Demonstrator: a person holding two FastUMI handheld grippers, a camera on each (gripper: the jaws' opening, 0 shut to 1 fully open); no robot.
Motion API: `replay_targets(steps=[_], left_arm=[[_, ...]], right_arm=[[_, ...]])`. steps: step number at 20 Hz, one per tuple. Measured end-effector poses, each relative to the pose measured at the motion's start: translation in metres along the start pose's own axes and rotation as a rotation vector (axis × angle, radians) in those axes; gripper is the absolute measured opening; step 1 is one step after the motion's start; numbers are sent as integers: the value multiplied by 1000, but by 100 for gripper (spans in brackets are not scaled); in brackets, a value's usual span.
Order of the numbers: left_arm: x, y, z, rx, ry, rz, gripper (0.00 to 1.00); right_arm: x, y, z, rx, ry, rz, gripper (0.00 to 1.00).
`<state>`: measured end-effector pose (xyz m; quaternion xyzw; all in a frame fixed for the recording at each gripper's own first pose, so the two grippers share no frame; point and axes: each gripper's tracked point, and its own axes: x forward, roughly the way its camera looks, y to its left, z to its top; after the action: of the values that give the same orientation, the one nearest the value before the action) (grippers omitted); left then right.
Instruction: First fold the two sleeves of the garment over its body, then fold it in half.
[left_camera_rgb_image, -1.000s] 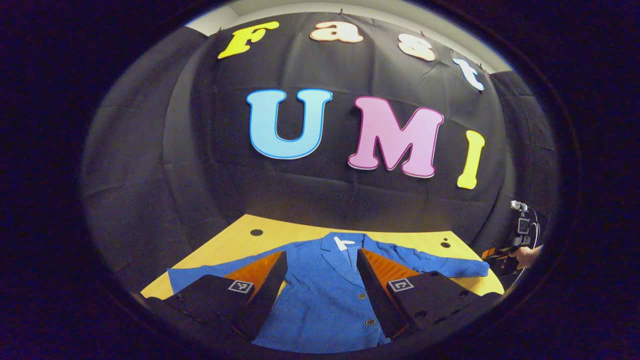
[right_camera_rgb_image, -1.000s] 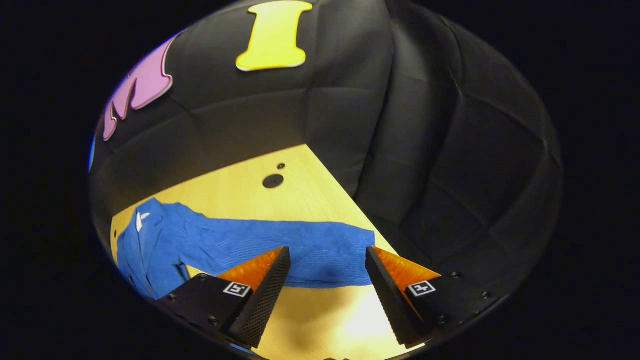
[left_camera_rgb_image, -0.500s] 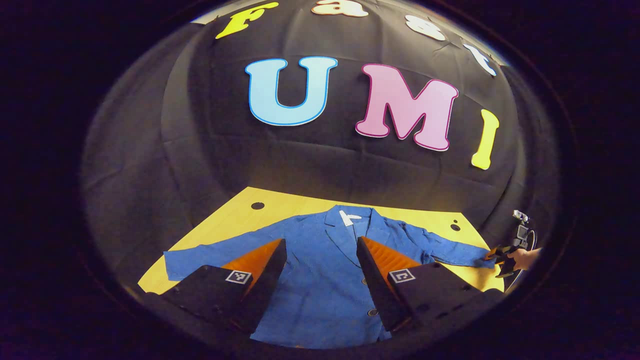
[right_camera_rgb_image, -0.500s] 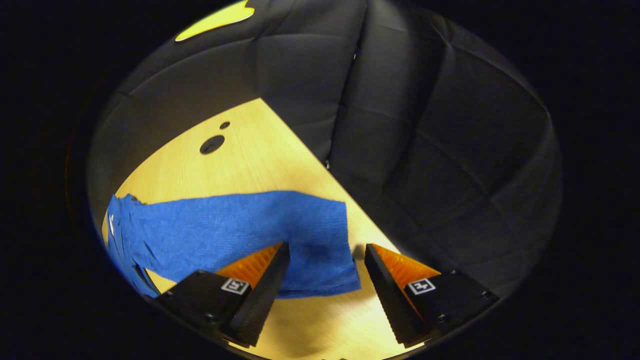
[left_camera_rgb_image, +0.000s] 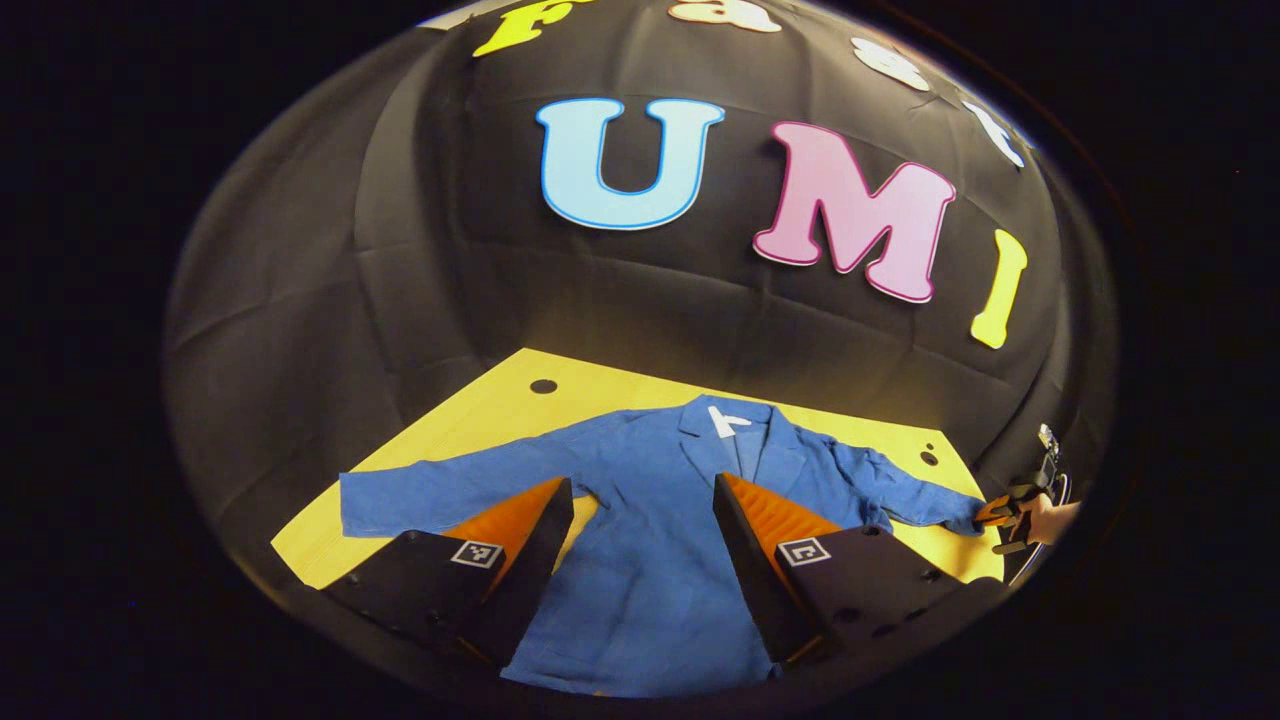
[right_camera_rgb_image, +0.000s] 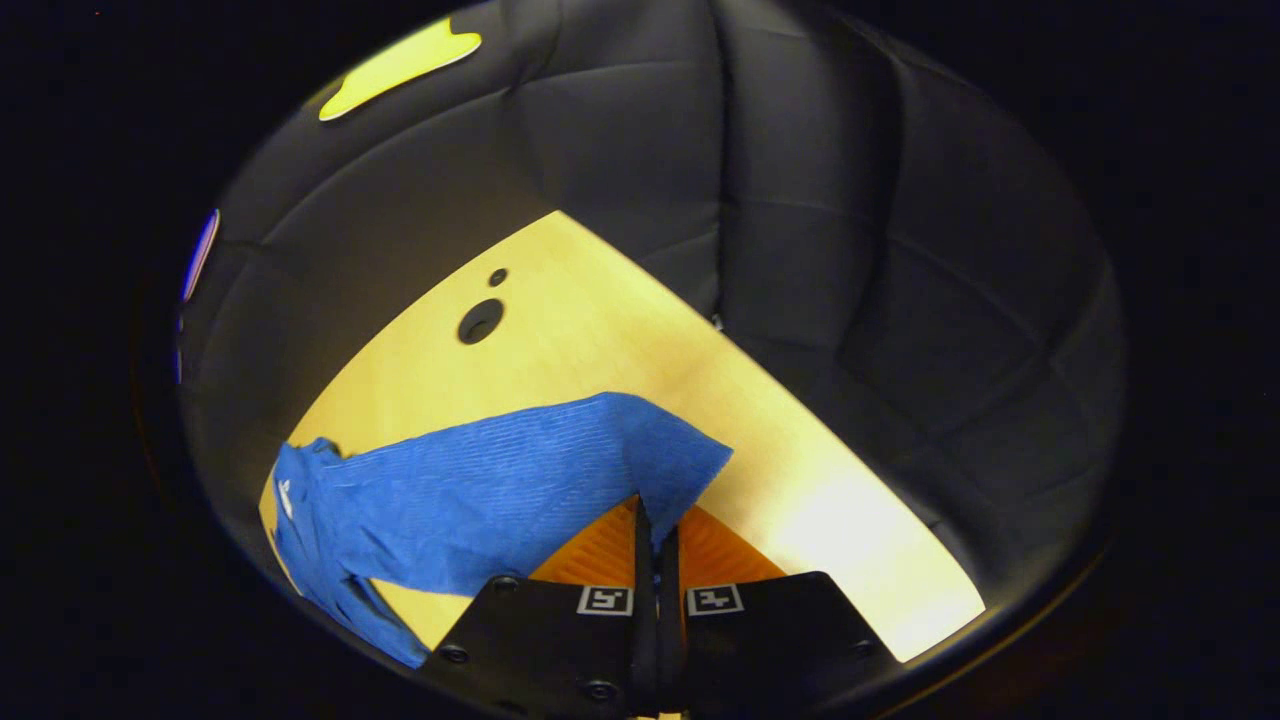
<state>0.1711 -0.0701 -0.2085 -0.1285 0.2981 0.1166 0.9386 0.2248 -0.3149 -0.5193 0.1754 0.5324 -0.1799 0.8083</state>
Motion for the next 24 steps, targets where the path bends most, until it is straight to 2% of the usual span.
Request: replay_targets(steps=[2,5,9,12,15,18,22,23,24], left_arm=[[9,14,-2,-6,13,14,82],[17,28,4,-18,3,17,82],[26,45,14,-30,-13,-10,82],[33,62,19,-40,-17,-18,82],[37,82,19,-53,-8,-31,82],[41,105,17,-69,2,-34,82],[47,133,15,-80,6,-35,81],[48,142,12,-83,8,-29,82],[50,150,11,-87,10,-21,82]], right_arm=[[-12,27,13,-109,-40,37,5],[-51,87,18,-222,-74,144,5],[-95,188,18,-360,-68,310,5],[-129,271,15,-476,-109,425,5],[-158,361,-24,-491,-65,563,4],[-171,422,-73,-593,-38,624,5],[-184,500,-152,-606,44,720,5],[-185,519,-167,-601,52,736,19],[-187,533,-177,-591,45,751,8]])
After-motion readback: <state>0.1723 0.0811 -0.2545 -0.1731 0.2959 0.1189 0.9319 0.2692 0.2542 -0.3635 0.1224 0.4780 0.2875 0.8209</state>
